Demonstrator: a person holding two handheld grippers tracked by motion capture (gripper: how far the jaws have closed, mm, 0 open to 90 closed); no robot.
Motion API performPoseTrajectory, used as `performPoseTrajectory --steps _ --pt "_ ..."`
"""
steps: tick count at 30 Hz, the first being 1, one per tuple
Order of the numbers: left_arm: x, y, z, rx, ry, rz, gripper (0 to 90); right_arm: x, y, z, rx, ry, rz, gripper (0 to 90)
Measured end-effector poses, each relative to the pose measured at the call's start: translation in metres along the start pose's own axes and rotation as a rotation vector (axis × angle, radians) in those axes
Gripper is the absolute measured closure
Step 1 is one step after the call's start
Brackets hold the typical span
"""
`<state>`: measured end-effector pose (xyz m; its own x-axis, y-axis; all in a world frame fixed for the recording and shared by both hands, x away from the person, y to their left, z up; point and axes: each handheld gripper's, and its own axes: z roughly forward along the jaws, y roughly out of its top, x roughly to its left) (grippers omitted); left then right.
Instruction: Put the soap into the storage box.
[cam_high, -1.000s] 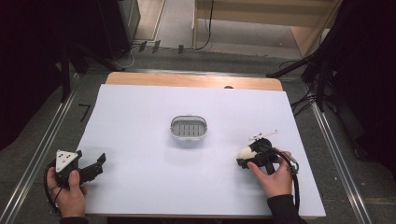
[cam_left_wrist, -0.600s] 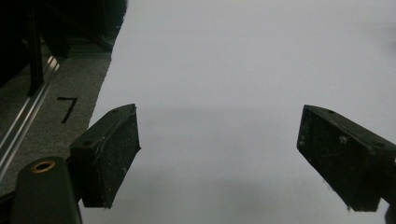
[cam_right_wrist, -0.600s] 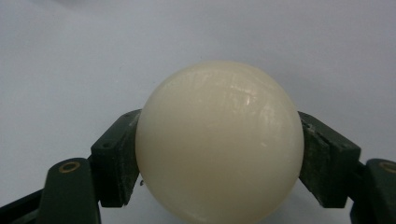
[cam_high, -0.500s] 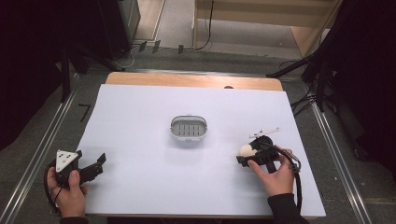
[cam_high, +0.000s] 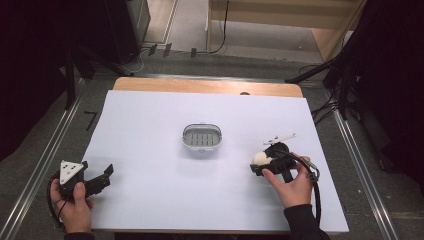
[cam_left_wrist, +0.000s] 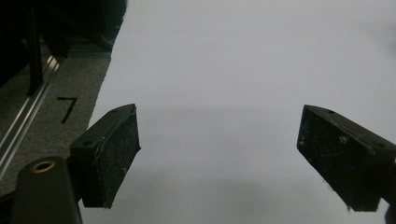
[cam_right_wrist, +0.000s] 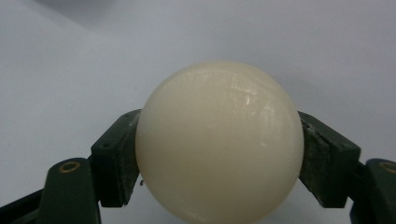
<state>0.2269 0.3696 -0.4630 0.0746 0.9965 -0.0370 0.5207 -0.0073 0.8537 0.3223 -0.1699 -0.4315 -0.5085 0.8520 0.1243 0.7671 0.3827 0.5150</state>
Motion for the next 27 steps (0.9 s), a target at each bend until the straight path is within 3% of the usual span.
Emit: performPoseTrajectory --steps 27 --pt "0.0 0.0 0.0 -0.002 -0.002 -0.001 13.9 0.017 0.024 0.004 -0.004 0.027 -0.038 24.6"
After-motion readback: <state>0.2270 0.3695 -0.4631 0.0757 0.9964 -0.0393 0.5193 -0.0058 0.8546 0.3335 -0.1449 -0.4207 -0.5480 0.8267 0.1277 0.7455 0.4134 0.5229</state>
